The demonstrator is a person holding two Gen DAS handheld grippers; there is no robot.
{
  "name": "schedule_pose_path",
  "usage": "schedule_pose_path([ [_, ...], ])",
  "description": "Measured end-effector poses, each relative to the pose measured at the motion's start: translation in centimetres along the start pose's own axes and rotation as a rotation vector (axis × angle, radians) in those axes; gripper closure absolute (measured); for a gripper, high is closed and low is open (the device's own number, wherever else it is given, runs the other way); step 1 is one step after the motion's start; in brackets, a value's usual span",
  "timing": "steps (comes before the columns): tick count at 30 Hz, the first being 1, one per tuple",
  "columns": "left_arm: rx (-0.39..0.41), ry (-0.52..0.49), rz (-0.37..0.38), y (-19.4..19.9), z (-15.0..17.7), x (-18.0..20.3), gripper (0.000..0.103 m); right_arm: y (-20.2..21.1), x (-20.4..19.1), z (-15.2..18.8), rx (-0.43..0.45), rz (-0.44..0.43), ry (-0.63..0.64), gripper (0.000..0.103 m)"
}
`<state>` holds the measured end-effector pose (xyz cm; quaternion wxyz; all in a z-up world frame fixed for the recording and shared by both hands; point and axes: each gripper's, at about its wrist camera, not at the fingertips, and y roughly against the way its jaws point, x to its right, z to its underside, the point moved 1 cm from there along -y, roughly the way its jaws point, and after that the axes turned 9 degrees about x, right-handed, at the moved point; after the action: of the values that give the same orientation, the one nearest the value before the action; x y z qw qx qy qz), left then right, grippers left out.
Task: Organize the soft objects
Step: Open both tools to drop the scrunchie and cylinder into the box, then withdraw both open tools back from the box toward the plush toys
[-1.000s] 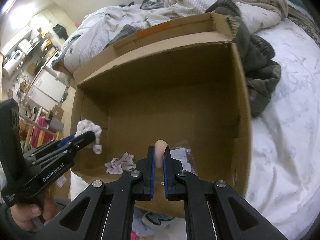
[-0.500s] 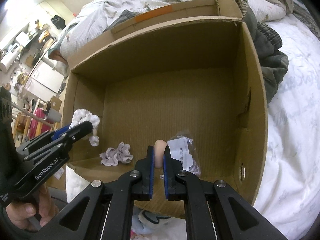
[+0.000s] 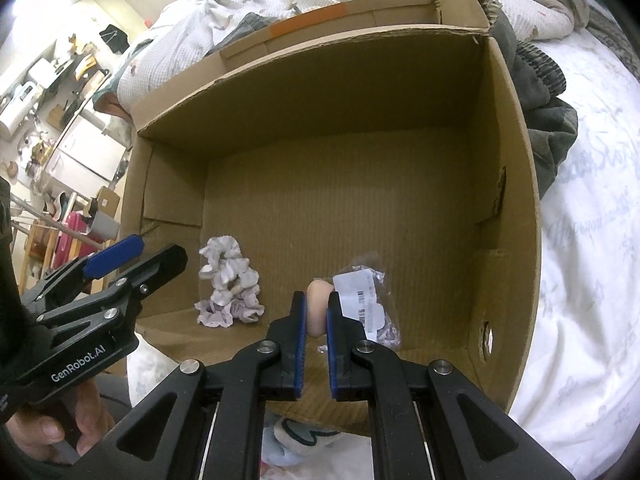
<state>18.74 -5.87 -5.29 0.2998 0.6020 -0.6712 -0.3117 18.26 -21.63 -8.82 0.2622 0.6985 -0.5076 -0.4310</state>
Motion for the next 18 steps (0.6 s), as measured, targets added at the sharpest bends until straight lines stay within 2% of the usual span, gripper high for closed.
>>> schedule_pose_path([
  [3,-0.004,0.010,-0.003,0.0,0.0,-0.2,0.039,0.1,0.2,0.0,0.004,-0.005,-0.011,0.086],
  [4,-0.002,0.011,-0.007,0.0,-0.1,-0.2,0.039,0.1,0.3,0.0,0.007,-0.005,-0.015,0.080],
  [6,0.005,0.013,-0.013,0.1,-0.1,-0.3,0.039,0.3,0.4,-0.1,0.018,-0.003,-0.020,0.062],
  [7,0.007,0.013,-0.013,0.1,-0.1,-0.3,0.039,0.4,0.4,-0.2,0.025,0.002,-0.022,0.033],
  [8,0.010,0.013,-0.013,0.1,-0.2,-0.3,0.039,0.6,0.5,-0.3,0.039,0.014,-0.024,0.026],
  [11,0.013,0.011,-0.016,0.2,-0.1,-0.3,0.039,1.2,0.4,-0.6,0.078,0.011,-0.021,0.026],
  [18,0.010,0.008,-0.016,0.1,-0.1,-0.2,0.039,1.3,0.7,-0.7,0.075,0.010,-0.039,0.026],
])
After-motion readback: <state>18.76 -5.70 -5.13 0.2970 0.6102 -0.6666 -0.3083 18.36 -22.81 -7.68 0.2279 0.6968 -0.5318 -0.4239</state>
